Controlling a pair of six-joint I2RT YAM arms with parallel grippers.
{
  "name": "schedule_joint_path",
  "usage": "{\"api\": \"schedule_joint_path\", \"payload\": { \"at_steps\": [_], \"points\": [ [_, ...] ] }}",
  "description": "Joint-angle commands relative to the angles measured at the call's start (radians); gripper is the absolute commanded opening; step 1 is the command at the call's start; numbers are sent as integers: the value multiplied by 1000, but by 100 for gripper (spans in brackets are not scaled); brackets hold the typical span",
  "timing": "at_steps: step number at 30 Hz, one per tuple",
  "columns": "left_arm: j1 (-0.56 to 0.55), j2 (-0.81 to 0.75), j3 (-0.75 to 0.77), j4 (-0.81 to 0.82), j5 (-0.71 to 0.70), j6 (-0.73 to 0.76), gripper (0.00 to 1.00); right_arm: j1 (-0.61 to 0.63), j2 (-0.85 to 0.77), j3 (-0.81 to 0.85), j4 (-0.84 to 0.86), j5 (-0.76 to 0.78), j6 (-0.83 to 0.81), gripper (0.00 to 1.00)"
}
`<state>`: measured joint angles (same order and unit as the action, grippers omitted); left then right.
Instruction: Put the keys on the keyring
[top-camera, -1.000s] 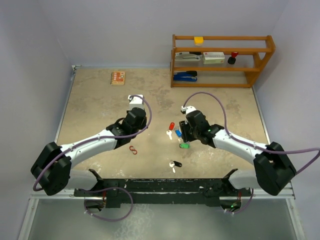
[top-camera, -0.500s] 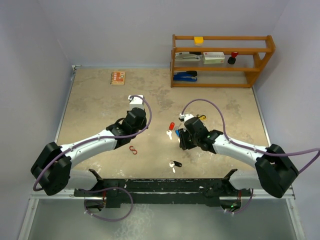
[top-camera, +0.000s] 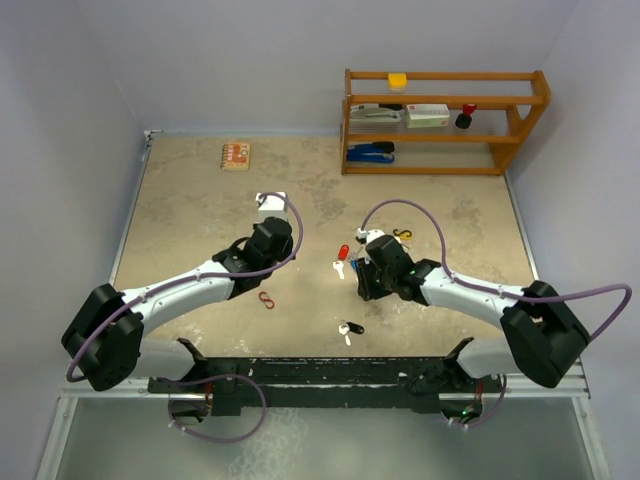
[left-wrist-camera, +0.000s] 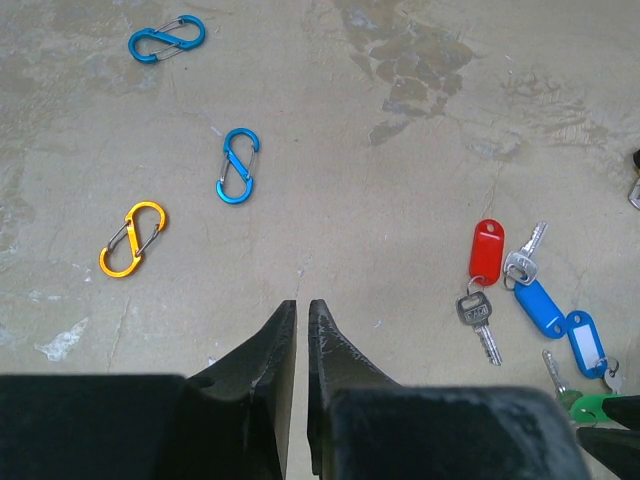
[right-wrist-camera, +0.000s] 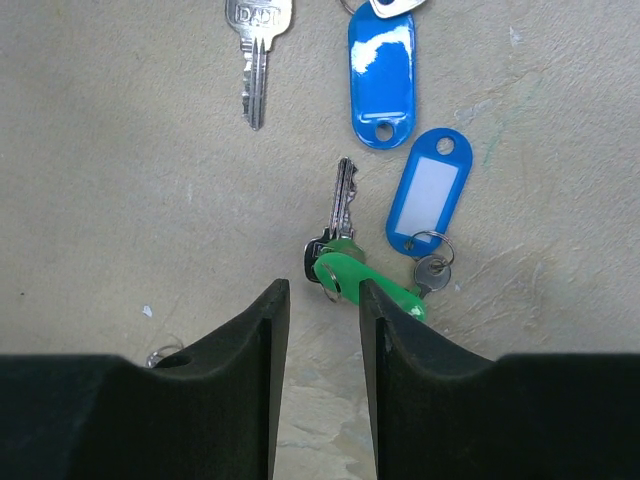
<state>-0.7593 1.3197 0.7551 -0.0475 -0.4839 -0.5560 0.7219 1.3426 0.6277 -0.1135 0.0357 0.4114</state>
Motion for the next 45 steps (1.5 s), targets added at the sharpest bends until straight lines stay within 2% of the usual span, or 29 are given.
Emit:
{"api": "schedule_joint_path", "payload": {
  "at_steps": [1, 11, 17, 23, 25, 29, 33, 39, 45],
  "points": [
    [6, -27, 7, 12, -15, -13, 7, 5, 3, -10, 26, 3, 13, 37],
    [5, -30, 5, 4, -21, -13, 13, 4, 35, -11, 31, 1, 18, 32],
    [6, -31, 5, 0, -27, -11, 14, 4, 36, -6, 28, 15, 17, 25],
    [6, -28, 5, -2, -30, -10, 14, 4, 26, 2, 26, 30, 25, 24],
    [5, -25, 6, -6, -35, -9, 22, 5, 17, 5, 23, 37, 27, 24],
    [6, -10, 12, -34, -59, -8, 47, 4, 9, 17, 15, 48, 25, 25],
    [7, 8, 20, -123, -147, -66, 61, 4, -3, 31, 1, 52, 23, 26],
    [14, 5, -2, -252, -231, -189, 72, 4, -49, 35, -7, 56, 17, 30],
    [18, -46, -68, -280, -200, -333, 73, 4, -77, 38, -12, 70, 6, 36]
  ]
}}
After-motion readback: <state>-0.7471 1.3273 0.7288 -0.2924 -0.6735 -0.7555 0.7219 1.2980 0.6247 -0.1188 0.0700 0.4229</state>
